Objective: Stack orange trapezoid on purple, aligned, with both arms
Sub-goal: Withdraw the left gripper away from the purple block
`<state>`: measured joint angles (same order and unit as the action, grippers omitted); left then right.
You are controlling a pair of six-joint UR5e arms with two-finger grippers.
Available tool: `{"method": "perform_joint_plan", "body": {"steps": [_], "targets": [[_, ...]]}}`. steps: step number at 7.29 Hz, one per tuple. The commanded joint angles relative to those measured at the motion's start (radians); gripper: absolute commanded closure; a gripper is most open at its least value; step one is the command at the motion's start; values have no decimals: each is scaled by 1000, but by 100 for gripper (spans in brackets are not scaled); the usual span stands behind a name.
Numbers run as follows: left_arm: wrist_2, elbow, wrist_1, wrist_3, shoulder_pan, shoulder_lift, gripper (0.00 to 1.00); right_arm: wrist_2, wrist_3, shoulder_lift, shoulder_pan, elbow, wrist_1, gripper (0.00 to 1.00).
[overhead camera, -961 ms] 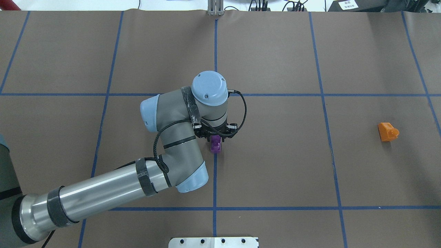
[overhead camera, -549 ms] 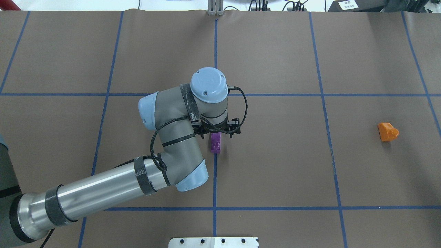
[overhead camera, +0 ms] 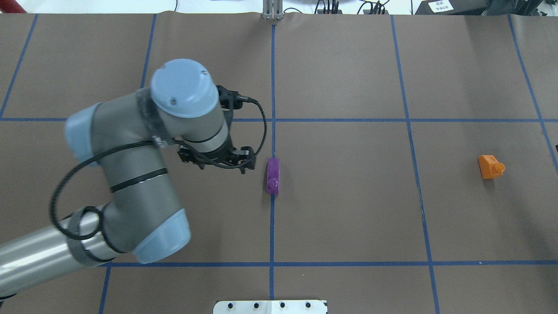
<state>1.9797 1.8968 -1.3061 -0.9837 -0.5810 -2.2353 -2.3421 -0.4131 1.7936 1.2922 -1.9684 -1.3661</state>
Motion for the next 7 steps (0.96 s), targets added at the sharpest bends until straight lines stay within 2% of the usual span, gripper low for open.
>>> {"method": "perform_joint_plan", "body": {"steps": [1, 3, 5, 7], "targets": [[58, 236, 88, 278, -139, 217, 0, 16, -124, 10, -89, 17, 85, 0], [250, 246, 87, 672, -360, 365, 0, 100, -226, 10, -178, 48, 157, 0], [288, 246, 81, 825, -439, 442, 0, 156, -317, 7, -234, 167, 369, 0], [288, 248, 80, 829, -442, 444, 0, 208, -326, -2, -296, 187, 395, 0]]}}
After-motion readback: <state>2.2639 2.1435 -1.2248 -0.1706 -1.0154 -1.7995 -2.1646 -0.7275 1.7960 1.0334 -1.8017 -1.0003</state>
